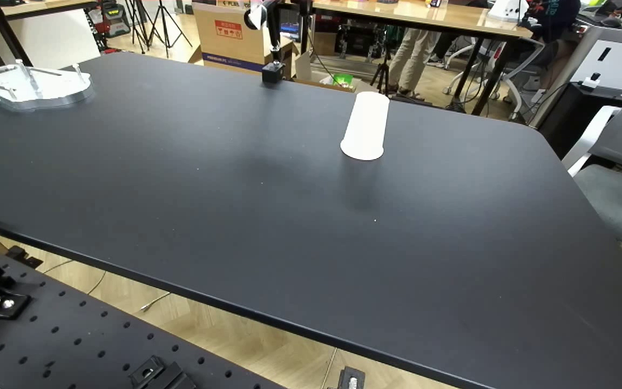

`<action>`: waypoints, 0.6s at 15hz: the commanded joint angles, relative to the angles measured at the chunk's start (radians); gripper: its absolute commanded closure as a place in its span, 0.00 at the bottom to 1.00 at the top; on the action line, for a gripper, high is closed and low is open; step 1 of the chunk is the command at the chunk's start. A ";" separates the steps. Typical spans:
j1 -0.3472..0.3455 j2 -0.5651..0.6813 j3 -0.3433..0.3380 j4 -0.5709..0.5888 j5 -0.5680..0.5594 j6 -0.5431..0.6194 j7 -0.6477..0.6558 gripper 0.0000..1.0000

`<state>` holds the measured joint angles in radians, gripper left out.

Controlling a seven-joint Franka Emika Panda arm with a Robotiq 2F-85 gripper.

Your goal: Pick up the tea towel and hang it on the metallic arm

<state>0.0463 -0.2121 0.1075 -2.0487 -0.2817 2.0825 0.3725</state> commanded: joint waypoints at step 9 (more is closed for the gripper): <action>-0.023 0.121 -0.012 0.055 0.026 -0.015 0.001 1.00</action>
<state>0.0178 -0.1178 0.0998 -2.0359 -0.2720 2.0913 0.3719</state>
